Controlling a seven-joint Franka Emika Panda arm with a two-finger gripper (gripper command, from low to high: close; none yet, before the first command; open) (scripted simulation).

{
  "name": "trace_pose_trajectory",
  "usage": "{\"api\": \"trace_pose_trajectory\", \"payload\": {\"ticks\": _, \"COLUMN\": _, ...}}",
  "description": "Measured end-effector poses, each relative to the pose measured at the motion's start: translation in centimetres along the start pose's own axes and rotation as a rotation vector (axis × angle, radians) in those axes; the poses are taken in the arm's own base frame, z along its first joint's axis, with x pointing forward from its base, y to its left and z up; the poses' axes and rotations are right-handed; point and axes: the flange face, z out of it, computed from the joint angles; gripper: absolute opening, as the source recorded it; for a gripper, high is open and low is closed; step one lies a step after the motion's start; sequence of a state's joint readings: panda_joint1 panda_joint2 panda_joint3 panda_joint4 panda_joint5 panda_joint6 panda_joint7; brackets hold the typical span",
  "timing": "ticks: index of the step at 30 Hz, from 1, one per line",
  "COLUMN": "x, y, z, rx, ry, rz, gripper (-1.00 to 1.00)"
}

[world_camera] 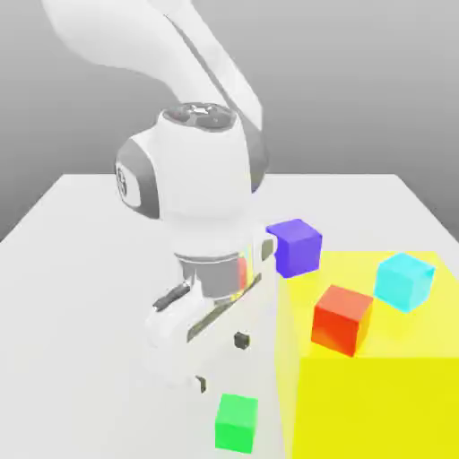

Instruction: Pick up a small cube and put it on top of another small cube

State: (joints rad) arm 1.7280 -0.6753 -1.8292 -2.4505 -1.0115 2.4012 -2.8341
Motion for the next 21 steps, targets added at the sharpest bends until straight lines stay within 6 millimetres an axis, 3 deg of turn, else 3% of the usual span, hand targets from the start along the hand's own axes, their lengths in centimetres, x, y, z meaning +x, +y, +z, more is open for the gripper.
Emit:
{"api": "trace_pose_trajectory", "payload": {"ticks": 3, "x": 0.3, "y": 1.2, "z": 2.7, "rx": 0.009, "ry": 0.039, "rz": -0.169, "gripper": 0.0}}
{"api": "trace_pose_trajectory", "payload": {"ticks": 7, "x": 0.5, "y": 1.3, "z": 7.6, "rx": 0.012, "ry": 0.045, "rz": -0.21, "gripper": 0.0}}
{"api": "trace_pose_trajectory", "payload": {"ticks": 8, "x": 0.6, "y": 1.3, "z": 8.8, "rx": 0.013, "ry": 0.047, "rz": -0.213, "gripper": -1.0}}
{"api": "trace_pose_trajectory", "payload": {"ticks": 14, "x": 0.7, "y": 1.4, "z": 9.4, "rx": 0.016, "ry": 0.045, "rz": -0.214, "gripper": -1.0}}
{"api": "trace_pose_trajectory", "payload": {"ticks": 16, "x": 0.5, "y": 1.3, "z": 8.2, "rx": 0.016, "ry": 0.044, "rz": -0.213, "gripper": -1.0}}
{"api": "trace_pose_trajectory", "payload": {"ticks": 21, "x": 0.0, "y": 0.6, "z": 1.8, "rx": 0.028, "ry": 0.035, "rz": -0.141, "gripper": -1.0}}
